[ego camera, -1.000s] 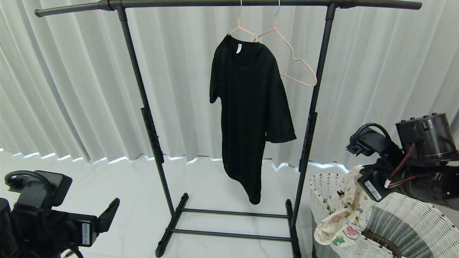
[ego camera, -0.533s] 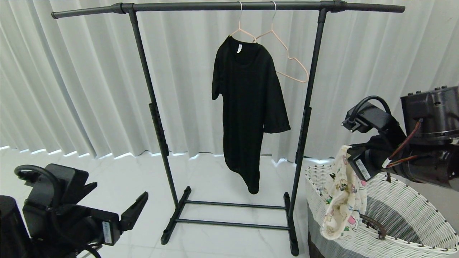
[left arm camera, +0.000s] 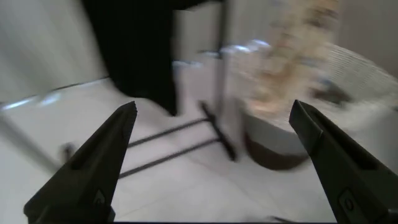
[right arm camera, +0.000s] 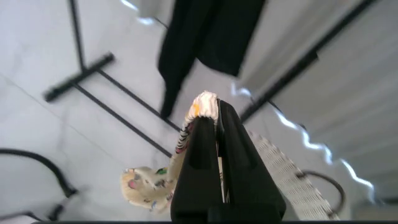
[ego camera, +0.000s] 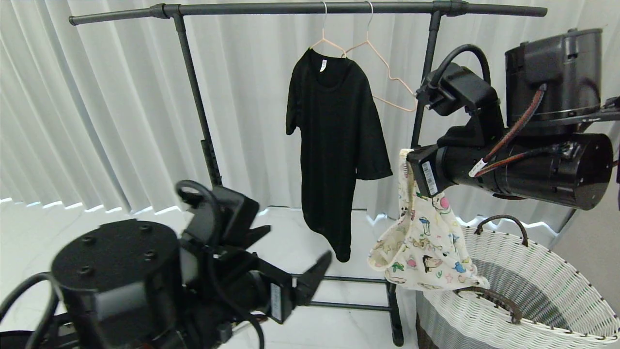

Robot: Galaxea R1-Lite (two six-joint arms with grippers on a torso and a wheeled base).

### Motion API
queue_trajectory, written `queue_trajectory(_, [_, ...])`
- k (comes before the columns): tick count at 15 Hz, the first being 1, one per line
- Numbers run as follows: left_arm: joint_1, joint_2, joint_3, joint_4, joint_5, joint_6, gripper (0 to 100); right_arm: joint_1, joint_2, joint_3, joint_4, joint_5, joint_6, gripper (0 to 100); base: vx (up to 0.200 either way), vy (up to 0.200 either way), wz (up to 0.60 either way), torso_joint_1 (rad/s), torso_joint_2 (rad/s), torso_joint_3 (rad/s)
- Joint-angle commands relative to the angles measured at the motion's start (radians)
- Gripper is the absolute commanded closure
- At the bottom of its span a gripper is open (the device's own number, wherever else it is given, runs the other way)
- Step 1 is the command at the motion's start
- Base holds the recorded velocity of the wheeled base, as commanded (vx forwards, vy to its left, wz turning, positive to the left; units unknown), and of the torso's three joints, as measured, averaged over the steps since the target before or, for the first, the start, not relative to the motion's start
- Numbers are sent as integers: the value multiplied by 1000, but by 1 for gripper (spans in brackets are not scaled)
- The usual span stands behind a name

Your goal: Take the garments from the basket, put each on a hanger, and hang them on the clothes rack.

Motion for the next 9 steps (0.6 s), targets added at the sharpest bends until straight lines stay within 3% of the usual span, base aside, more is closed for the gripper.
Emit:
queue_trajectory(1, [-53, 172, -101, -1, -100, -4, 0, 35, 15, -31, 5, 0, 8, 100, 0, 0, 0, 0, 0, 0])
queue_trajectory(3, [-47, 271, -157, -1, -104, -11, 0, 52, 2, -31, 5, 0, 23, 100, 0, 0, 0, 0, 0, 0])
queue_trajectory(6, [-6, 414, -285, -1, -104, -77, 0, 81, -18, -29, 7, 0, 25, 100, 0, 0, 0, 0, 0, 0])
queue_trajectory(9, [43, 498, -355, -1, -104, -83, 0, 85, -39, -21, 11, 0, 25, 100, 0, 0, 0, 0, 0, 0])
